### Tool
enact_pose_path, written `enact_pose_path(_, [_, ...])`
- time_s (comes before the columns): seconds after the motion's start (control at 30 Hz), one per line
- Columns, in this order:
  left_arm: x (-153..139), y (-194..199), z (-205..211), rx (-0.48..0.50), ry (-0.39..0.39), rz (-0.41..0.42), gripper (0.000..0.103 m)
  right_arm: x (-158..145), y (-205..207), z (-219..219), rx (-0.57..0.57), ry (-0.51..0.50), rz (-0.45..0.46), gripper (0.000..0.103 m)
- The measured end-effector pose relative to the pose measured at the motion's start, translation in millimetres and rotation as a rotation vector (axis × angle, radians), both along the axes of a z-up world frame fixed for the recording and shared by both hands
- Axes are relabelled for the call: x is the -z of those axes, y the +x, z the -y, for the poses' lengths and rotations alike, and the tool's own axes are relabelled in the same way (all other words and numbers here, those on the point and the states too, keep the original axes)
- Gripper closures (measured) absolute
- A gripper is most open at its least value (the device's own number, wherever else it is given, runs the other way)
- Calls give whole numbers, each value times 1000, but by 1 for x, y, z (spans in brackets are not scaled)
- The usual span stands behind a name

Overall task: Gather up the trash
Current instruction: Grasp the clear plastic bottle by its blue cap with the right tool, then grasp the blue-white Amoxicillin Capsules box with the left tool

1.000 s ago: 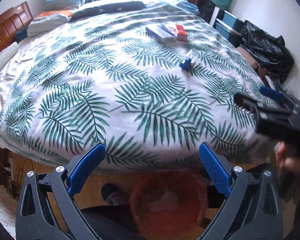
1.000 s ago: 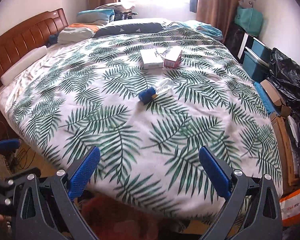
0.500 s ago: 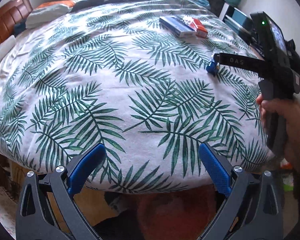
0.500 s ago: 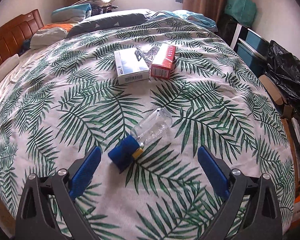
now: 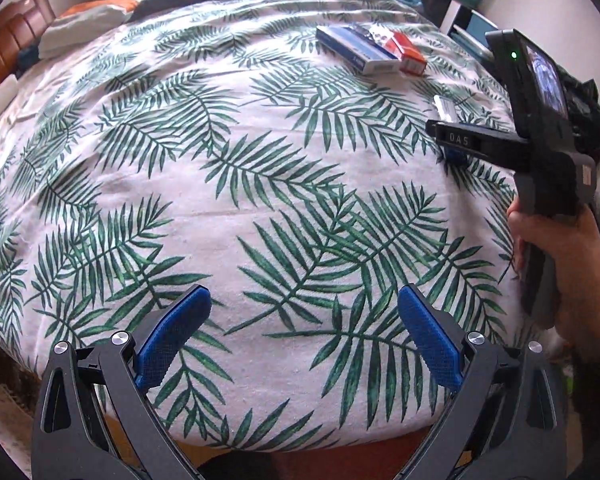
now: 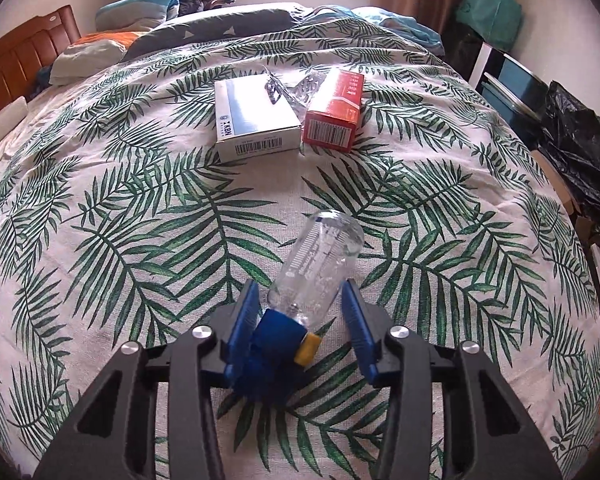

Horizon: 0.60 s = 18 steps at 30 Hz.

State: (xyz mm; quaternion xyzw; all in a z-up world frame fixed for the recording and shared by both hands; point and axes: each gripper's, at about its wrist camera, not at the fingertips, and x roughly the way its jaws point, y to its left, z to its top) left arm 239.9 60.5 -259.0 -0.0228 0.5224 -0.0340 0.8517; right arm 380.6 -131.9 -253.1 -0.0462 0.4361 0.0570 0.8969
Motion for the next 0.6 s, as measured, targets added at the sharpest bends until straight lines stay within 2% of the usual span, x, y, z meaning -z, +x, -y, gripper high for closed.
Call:
enact_pose_path(0.13, [-5,27,17,13,-1,25,6,-1,-8,12,-42,-61,39,72])
enact_pose_path(0.3, [-17,80,44,25,-11,75,6,0,-15,38,-77,-100,66,72])
enact_pose_path(0.47, [-25,146,67,-1,-33,116,6,4,-17,51,-83,-66,78,72])
enact_pose_path(0.6, [-26,195,85,-8,-9,141,6,8,-20,48,-78,-77,103,72])
